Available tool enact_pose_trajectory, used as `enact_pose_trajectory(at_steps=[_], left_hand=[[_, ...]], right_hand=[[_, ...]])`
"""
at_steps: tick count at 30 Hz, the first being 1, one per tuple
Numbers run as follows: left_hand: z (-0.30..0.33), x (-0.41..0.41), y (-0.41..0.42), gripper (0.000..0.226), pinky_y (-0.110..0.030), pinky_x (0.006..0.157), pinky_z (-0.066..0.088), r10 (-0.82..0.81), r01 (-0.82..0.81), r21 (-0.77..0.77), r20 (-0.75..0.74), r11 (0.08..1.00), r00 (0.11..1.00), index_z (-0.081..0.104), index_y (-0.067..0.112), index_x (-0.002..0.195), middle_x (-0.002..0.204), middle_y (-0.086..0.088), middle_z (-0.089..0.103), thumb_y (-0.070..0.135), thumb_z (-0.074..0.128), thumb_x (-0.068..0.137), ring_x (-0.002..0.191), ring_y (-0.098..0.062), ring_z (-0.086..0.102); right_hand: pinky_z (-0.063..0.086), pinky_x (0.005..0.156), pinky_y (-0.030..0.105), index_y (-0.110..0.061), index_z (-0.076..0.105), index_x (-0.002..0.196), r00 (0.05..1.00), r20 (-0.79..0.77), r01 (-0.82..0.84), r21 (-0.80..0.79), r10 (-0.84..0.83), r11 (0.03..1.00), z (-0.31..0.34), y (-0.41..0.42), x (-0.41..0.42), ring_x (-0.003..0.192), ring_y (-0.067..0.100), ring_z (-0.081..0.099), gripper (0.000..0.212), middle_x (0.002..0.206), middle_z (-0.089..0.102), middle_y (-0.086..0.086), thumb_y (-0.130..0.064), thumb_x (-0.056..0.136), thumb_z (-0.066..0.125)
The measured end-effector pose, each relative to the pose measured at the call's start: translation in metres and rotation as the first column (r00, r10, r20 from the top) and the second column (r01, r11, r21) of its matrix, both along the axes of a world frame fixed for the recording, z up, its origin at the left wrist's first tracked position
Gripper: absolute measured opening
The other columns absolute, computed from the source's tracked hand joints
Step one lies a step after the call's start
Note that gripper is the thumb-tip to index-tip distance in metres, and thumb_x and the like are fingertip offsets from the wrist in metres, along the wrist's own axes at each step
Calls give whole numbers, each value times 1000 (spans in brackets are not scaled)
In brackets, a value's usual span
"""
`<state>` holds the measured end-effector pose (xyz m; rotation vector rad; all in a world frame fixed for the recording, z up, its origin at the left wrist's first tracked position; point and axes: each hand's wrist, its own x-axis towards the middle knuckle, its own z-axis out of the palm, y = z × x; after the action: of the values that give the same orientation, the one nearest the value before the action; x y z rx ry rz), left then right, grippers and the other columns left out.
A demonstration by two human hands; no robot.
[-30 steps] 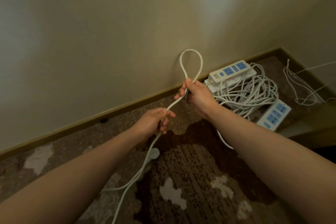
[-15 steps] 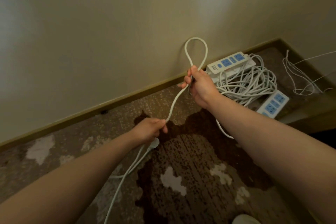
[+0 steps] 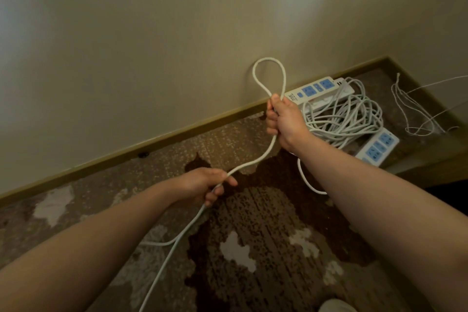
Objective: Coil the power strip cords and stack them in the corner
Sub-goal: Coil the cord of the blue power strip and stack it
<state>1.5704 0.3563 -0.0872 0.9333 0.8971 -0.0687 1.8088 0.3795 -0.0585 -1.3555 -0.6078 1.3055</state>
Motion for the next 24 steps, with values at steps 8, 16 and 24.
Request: enact_pose_trajectory(at_steps=[8, 16, 24], left_hand=[[32, -23, 26, 26, -15, 39, 24, 0, 48, 458, -104, 888, 995, 68, 12, 99, 50, 8, 39, 20, 43, 99, 41, -4, 30], [40, -62, 71, 17, -25, 70, 42, -133, 606, 683, -613, 408, 779, 68, 29, 89, 87, 9, 69, 33, 53, 94, 80, -9, 59], [68, 28, 61, 24, -30, 63, 41, -79, 523, 837, -540, -161, 838, 62, 31, 96, 103, 9, 66, 48, 44, 93, 94, -19, 61]], right_hand=[[19, 37, 18, -19, 43, 78, 983, 6, 182, 9, -182, 983, 8, 4, 34, 38, 5, 24, 34, 47, 35, -11, -32, 108, 36], [22, 40, 19, -19, 45, 75, 959, 260, 100, 72, -115, 992, 21, 6, 52, 40, 6, 27, 34, 50, 36, -11, -28, 107, 38], [37, 52, 20, -17, 52, 71, 712, 682, -217, -11, 166, 976, 25, 4, 16, 45, -1, 43, 37, 60, 52, -5, -28, 106, 43]])
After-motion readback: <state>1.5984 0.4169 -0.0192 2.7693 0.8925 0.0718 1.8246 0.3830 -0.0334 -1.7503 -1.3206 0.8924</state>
